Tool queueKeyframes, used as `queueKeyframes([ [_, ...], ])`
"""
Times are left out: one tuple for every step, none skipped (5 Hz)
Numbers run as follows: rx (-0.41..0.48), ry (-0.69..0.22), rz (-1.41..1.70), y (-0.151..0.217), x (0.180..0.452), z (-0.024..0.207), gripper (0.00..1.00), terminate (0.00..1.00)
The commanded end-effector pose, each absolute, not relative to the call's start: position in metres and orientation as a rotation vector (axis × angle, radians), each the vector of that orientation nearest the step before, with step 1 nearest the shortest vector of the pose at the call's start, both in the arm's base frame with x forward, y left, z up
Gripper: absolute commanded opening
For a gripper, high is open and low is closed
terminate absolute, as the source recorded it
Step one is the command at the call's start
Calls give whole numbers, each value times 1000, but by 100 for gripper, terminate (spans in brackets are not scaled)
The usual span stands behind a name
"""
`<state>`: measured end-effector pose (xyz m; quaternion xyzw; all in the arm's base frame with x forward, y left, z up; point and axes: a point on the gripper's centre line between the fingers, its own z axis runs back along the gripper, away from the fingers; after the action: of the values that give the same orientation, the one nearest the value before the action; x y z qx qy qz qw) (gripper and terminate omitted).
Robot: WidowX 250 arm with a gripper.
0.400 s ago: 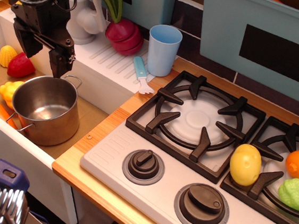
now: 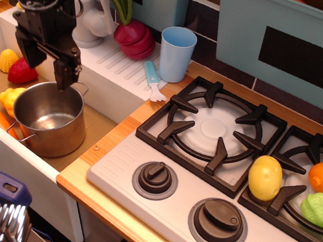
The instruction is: Put pot or pan on stove
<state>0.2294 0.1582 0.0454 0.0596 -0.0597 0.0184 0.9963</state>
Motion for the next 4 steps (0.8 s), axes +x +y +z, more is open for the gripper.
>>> queueKeyframes([
  [93, -144, 52, 160, 230, 29, 100, 0],
  [79, -161, 81, 161, 230, 10, 100, 0],
  [59, -174, 94, 156, 225, -4, 100, 0],
  [49, -188, 102, 148, 218, -19, 100, 0],
])
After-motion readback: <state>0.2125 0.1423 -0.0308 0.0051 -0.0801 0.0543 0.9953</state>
